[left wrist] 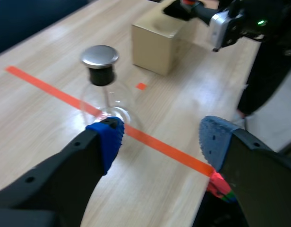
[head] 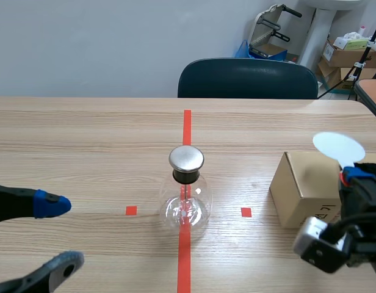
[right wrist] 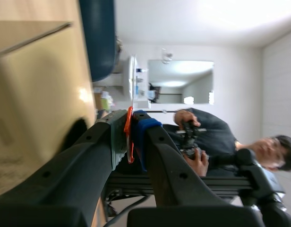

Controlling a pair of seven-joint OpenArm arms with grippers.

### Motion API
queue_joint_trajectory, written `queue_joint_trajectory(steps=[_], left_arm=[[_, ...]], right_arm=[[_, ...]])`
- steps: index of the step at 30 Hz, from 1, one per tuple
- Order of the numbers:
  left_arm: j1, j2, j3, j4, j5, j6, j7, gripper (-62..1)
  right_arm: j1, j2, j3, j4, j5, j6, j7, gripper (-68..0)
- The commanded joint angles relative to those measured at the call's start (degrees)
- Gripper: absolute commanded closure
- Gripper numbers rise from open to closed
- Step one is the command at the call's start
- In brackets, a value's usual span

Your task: Do the electroscope experiment

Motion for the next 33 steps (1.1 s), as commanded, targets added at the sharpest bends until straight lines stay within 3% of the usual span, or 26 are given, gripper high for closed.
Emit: queue_joint_trajectory(steps=[1, 7, 12, 17, 21, 27, 29, 33], left_arm=[[0.0, 3.3, 0.0, 0.7, 2.4, -0.5, -0.5, -28.3], [-3.3, 11.7, 0.0, -2.2, 9.1, -0.9, -0.4, -19.2], [-10.0, 18.1, 1.0, -7.7, 12.3, -2.1, 1.4, -19.0], [-16.8, 18.8, 6.4, -14.7, 12.4, -2.9, 1.5, -18.7], [-22.8, 18.9, 12.9, -20.4, 12.4, -2.8, 1.2, -9.6], [-30.5, 19.7, 22.3, -27.6, 12.3, 1.7, -0.6, -3.1], [-33.0, 20.9, 24.1, -30.1, 12.3, 3.2, -0.6, -2.7], [-37.2, 23.4, 26.0, -34.8, 12.3, 5.2, -0.6, -2.7]], right_arm=[[1.9, 0.2, -2.2, 1.1, -1.0, -0.6, -1.5, -1.1], [5.5, 0.4, -10.4, 1.1, -5.7, -0.6, -9.8, -1.1], [8.2, 0.4, -16.7, 1.1, -10.1, -0.6, -17.0, -1.1], [9.9, 0.4, -21.2, 0.8, -14.5, -0.2, -21.9, -1.1], [11.5, 0.4, -23.7, -0.2, -16.4, 1.4, -24.4, -1.1], [13.0, 0.3, -26.8, -0.8, -16.9, 2.4, -26.9, -1.1], [13.5, 0.2, -27.5, -0.8, -16.9, 4.1, -27.9, -1.1], [14.0, 0.2, -28.2, -0.8, -16.9, 4.8, -29.9, -1.1]])
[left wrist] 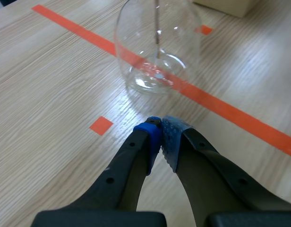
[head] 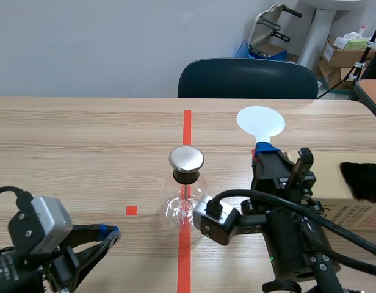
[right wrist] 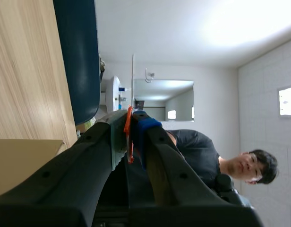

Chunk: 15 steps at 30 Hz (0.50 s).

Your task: Do the electroscope experiment

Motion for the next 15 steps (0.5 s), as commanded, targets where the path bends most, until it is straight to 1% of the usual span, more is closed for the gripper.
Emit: queue_joint_trajectory(steps=[1, 2, 15], left_arm=[[-1.1, 1.1, -0.4, 0.0, -0.4, 0.5, -0.8, -2.7], [-2.0, 1.6, -0.3, -0.9, -0.4, 0.5, -0.8, -2.7], [-12.4, 5.9, 3.8, -11.7, -0.4, 0.4, -1.3, -2.7]], right_arm=[[0.9, 0.1, 0.2, 0.5, -0.1, 0.5, -1.1, -1.1], [0.9, 0.1, 0.2, 0.5, -0.1, 0.9, -1.2, -1.1], [0.9, 0.2, 0.2, 0.5, -0.1, 0.9, -1.2, -1.1]])
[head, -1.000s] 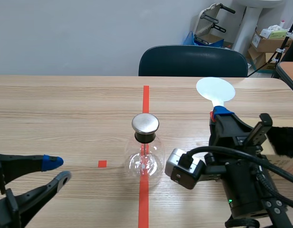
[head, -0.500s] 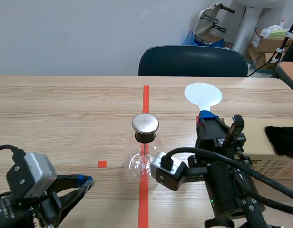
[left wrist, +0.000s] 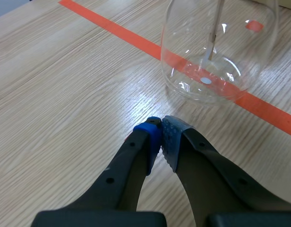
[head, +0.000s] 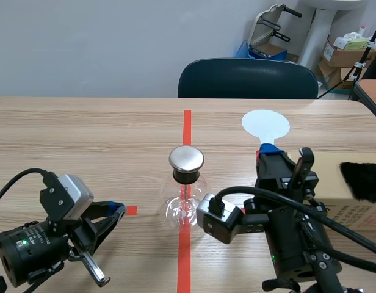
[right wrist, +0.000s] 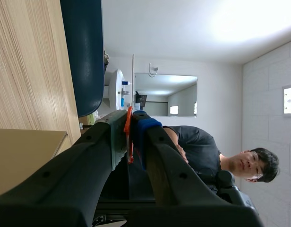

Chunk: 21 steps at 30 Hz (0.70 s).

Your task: Do the electroscope experiment

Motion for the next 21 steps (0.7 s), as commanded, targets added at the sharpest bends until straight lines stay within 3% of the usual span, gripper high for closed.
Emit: queue_joint_trajectory(steps=[1, 14, 21], left_arm=[[-1.0, 0.8, 0.5, 0.0, -0.4, -0.2, -0.9, -2.7], [-4.4, 2.3, 5.9, -3.4, -0.3, -0.7, -2.3, -2.7], [-4.4, 2.9, 6.4, -3.4, 1.3, -1.4, -2.1, -2.7]], right_arm=[[0.8, 0.2, 0.2, 0.5, -0.1, -0.8, 0.0, -1.1], [0.8, 0.2, 0.2, 0.5, -0.1, -0.8, 0.2, -1.1], [0.8, 0.2, 0.2, 0.5, -0.1, -0.8, 0.2, -1.1]])
